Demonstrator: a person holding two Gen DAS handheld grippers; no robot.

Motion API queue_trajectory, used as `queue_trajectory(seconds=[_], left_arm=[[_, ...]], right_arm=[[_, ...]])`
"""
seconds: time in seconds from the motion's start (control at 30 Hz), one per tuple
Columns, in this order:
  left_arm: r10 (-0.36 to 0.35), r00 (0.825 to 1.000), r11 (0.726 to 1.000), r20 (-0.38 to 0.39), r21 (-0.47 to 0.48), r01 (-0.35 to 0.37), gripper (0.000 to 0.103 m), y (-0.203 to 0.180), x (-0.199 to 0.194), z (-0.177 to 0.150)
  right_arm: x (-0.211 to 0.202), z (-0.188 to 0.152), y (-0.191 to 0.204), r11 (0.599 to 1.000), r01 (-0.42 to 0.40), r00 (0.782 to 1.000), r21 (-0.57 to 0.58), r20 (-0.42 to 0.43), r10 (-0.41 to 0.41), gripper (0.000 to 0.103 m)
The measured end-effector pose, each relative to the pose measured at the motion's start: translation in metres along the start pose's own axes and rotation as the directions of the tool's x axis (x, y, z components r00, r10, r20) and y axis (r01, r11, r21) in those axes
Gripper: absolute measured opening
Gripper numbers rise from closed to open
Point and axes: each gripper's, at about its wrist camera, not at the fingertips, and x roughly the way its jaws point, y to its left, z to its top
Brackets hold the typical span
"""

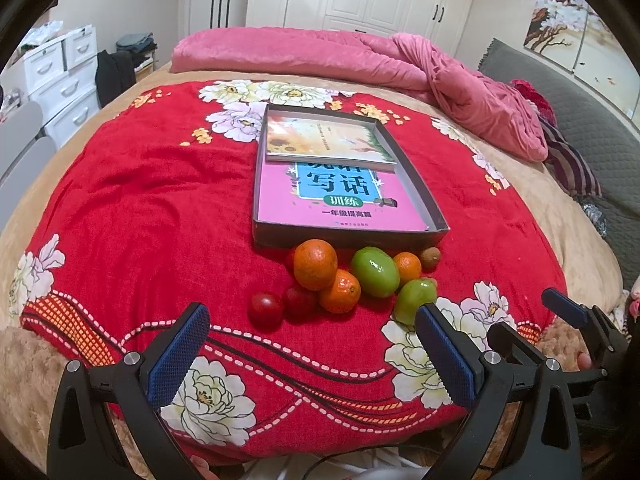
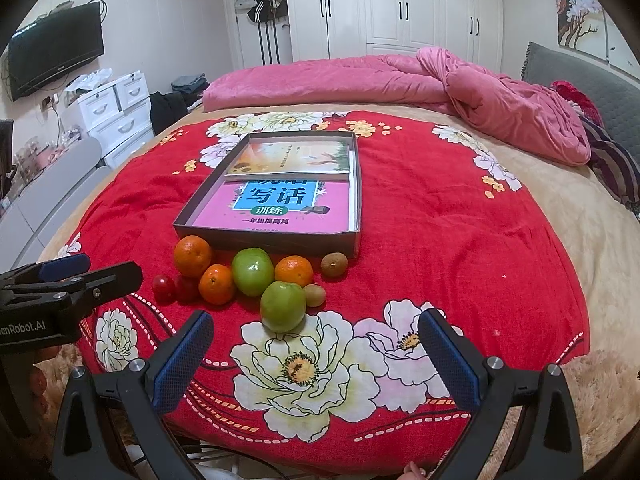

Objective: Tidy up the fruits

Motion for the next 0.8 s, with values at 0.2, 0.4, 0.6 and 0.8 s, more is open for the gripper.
queue_trajectory(seconds=[0.2,0.4,0.6,0.8], left_arm=[[0.009,1.0,1.0,-0.002,-0.004,-0.009,0.102,0.003,0.002,0.001],[0.014,1.0,1.0,-0.013,-0.012,-0.014,0.102,0.007,0.007,0.002],[0.015,0.999,1.0,-0.035,-0.003,-0.015,0.102,0.008,0.016,0.002],[0.016,0.999,1.0,-0.037,-0.001,-0.016,0.102,0.01,0.021,0.005]], right_arm=[[0.001,0.0,0.0,1.0,-0.002,1.0,0.0,-0.001,0.002,0.103],[0.002,0.0,0.001,1.0,-0.006,1.0,0.001,-0.005,0.006,0.103],[0.007,0.001,0.002,1.0,-0.014,1.0,0.001,-0.015,0.014,0.103],[0.013,0.002,0.0,1.0,-0.015,1.0,0.007,-0.022,0.016,0.103]])
